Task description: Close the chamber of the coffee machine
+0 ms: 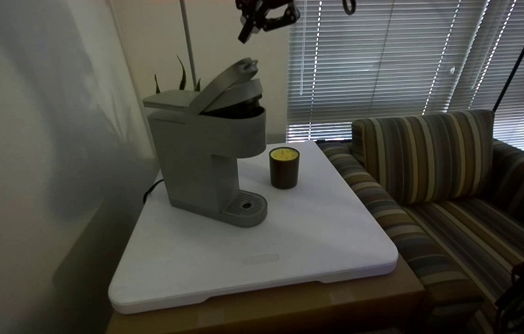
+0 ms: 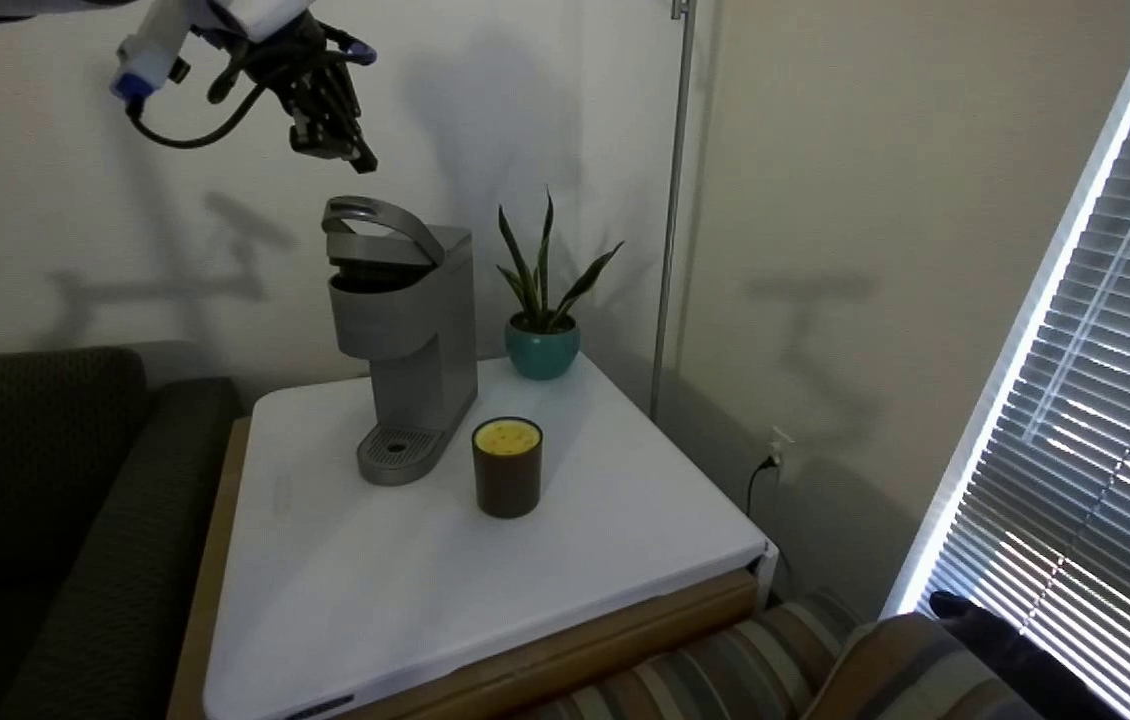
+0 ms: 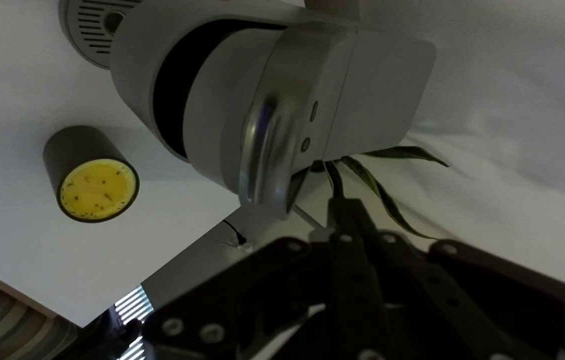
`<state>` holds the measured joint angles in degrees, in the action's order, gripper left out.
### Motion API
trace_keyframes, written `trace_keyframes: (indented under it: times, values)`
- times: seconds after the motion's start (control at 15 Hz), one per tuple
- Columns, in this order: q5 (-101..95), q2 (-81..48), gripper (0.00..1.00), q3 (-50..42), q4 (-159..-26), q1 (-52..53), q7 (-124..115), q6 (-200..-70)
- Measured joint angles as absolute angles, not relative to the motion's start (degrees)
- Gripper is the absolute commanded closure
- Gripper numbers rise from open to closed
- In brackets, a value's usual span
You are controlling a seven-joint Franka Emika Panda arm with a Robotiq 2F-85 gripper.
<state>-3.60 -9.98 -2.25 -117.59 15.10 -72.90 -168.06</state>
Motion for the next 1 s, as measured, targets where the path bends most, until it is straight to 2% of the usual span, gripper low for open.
trace_keyframes:
  times: [1.0]
  values:
    - [1.64,-10.89,1.00,-0.69,-122.33,15.91,-79.73,-171.20]
